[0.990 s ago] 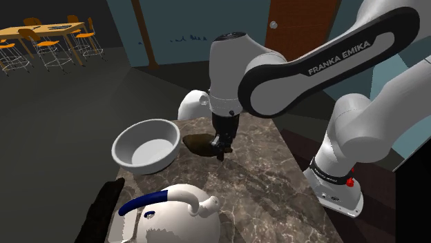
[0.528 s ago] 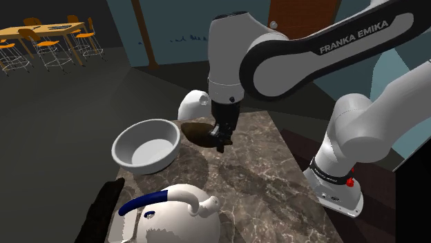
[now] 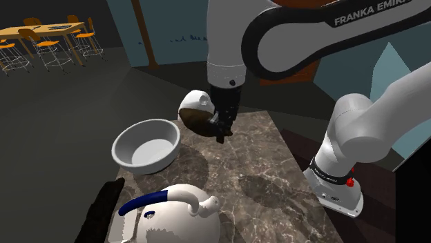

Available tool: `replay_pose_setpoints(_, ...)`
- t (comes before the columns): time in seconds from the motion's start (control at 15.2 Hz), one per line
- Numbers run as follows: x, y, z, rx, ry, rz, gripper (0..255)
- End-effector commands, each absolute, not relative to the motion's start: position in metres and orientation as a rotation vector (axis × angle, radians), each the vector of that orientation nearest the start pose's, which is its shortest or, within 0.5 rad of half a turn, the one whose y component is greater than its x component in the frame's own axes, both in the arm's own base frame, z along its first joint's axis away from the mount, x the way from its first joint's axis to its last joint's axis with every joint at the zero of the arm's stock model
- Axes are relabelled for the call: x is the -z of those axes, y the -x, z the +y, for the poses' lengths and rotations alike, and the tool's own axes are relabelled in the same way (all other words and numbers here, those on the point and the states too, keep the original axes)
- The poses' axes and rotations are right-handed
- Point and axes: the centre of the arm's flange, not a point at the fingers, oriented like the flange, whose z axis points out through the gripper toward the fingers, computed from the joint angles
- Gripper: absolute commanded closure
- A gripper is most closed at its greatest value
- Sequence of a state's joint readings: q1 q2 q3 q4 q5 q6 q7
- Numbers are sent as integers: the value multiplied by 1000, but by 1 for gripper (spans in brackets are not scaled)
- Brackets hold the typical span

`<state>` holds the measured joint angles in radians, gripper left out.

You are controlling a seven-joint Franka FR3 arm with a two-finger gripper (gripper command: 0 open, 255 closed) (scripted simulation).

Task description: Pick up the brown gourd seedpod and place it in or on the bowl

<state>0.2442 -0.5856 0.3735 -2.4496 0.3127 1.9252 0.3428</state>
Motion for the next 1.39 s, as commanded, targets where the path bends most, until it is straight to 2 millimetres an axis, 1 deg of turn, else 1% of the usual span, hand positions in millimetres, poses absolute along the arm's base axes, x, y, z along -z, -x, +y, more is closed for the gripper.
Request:
replay_pose_setpoints(0.0, -502, -298, 251, -7, 3037, -177, 255)
replay_pose_setpoints(0.66, -555, -298, 251, -7, 3037, -177, 255)
replay_pose_setpoints(0.73, -558, -298, 251, -7, 3037, -177, 255)
replay_pose_setpoints(1.32, -560, -401, 311, -7, 3037, -177, 255)
